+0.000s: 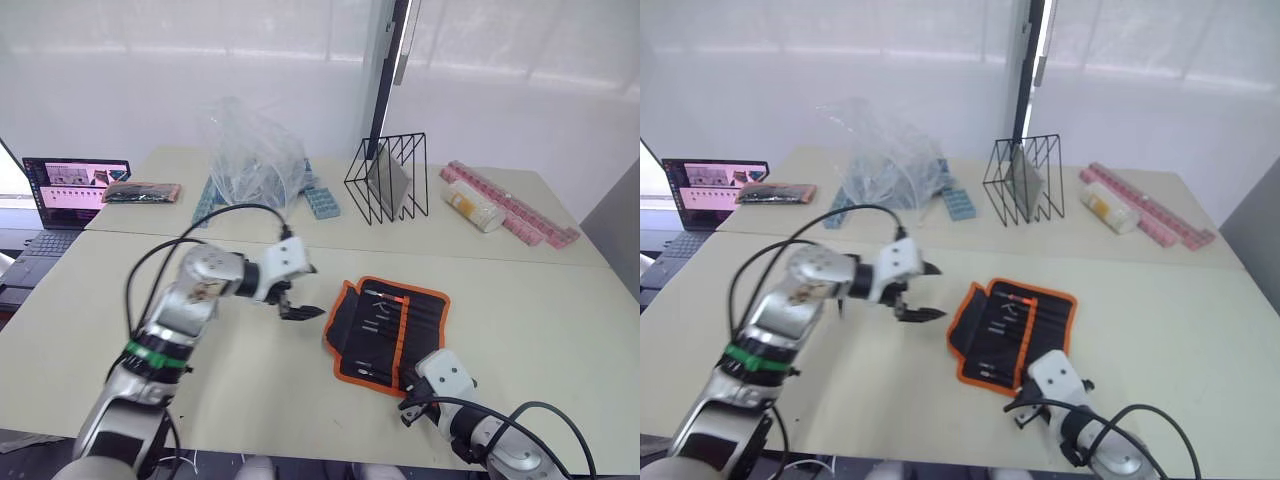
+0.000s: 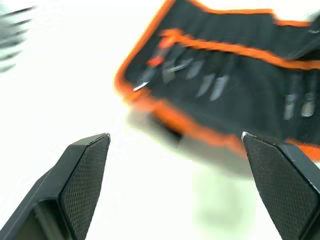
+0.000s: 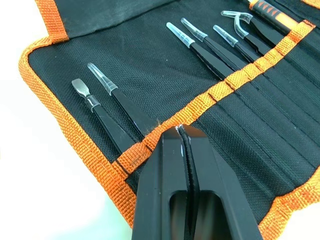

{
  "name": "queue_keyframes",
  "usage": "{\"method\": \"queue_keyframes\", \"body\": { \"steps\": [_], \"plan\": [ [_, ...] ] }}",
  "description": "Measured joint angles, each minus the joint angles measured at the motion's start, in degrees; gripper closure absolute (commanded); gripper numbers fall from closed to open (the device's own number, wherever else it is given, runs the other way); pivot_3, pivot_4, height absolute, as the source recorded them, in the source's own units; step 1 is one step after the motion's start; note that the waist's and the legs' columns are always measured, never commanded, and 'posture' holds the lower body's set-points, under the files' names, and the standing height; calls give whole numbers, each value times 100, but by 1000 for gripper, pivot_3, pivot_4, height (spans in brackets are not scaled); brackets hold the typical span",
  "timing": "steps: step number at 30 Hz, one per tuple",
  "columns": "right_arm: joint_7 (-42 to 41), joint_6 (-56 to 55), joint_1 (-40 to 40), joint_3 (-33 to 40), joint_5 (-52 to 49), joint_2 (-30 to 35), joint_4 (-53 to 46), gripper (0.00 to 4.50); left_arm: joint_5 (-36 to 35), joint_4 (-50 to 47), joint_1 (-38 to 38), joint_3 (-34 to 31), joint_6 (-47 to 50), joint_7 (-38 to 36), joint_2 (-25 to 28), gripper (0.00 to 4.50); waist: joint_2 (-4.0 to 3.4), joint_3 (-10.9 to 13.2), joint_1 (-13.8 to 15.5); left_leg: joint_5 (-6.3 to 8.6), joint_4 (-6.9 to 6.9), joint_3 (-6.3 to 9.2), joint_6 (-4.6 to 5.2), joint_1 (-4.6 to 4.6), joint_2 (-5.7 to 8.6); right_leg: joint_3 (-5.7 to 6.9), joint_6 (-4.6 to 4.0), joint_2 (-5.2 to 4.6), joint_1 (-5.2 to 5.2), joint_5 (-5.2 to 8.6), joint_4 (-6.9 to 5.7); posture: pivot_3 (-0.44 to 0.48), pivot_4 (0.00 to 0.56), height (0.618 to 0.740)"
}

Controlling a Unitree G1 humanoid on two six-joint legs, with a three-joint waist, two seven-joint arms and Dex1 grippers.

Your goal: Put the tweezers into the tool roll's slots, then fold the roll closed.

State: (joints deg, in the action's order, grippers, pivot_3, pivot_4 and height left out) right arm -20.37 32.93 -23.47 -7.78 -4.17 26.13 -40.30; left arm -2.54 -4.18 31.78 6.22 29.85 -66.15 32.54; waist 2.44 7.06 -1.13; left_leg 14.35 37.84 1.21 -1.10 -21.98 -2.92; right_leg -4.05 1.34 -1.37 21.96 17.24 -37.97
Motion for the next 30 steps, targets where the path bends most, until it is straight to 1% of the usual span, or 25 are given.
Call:
{"method": "queue_keyframes", "body": {
  "steps": [4,9,10,12,15,16,19,20,23,27,30],
  "plan": [
    [-96,-136,-83,125,-69,73,60,4500,-354,-576,-1125,-1056,419,440,523,9,-14,13,37,0,-1,0,-1,-2,2,1,-1,-9,5,3,1,0,150,720],
    [-266,-287,-158,284,-136,233,163,4500,-840,-1410,-2626,-2439,876,1054,531,9,11,17,107,1,-1,6,-3,2,4,10,8,-47,1,10,8,0,150,720],
    [-311,-296,-136,318,-160,281,190,4500,-925,-1609,-2905,-2717,948,1202,462,9,13,19,117,1,-1,9,-3,6,6,13,11,-58,8,11,12,0,150,720],
    [-448,-377,-83,397,-195,376,307,4500,-1145,-2260,-3648,-3367,1041,1601,52,9,18,16,132,1,-2,19,-4,13,10,16,14,-102,-2,14,19,0,150,720],
    [-547,-415,-5,449,-241,429,453,4500,-1228,-2832,-4543,-3832,1036,1999,-399,9,22,15,126,5,-2,16,-9,26,7,7,-9,-125,-31,26,49,0,150,720],
    [-585,-432,12,470,-271,456,501,4500,-1297,-3091,-4955,-4079,1057,2200,-734,9,23,14,117,7,-2,17,-13,36,8,7,-8,-129,-68,26,65,0,150,720],
    [-659,-434,42,537,-279,534,608,4500,-1374,-3535,-5733,-4402,1146,2620,-1282,9,48,21,164,18,-5,34,-29,64,6,12,-6,-170,-88,32,96,0,150,720],
    [-682,-436,55,555,-279,562,622,4500,-1392,-3653,-5936,-4456,1139,2753,-1418,9,50,22,177,36,-5,32,-60,61,6,15,-3,-181,-88,35,97,0,150,720],
    [-712,-465,65,605,-279,589,680,4500,-1568,-3912,-6258,-4474,1146,3068,-1750,9,52,22,199,39,-5,17,-65,53,7,18,15,-203,-91,48,100,0,150,720],
    [-758,-505,102,600,-284,590,722,4500,-1609,-4032,-6310,-4395,1141,3340,-1747,9,51,22,177,40,-5,16,-67,45,7,23,15,-203,-91,49,115,0,150,720],
    [-795,-505,142,598,-284,592,741,4500,-1658,-4038,-6295,-4241,1151,3460,-1642,9,52,22,158,39,-5,12,-66,35,8,25,16,-202,-87,49,121,0,150,720]
  ]
}}
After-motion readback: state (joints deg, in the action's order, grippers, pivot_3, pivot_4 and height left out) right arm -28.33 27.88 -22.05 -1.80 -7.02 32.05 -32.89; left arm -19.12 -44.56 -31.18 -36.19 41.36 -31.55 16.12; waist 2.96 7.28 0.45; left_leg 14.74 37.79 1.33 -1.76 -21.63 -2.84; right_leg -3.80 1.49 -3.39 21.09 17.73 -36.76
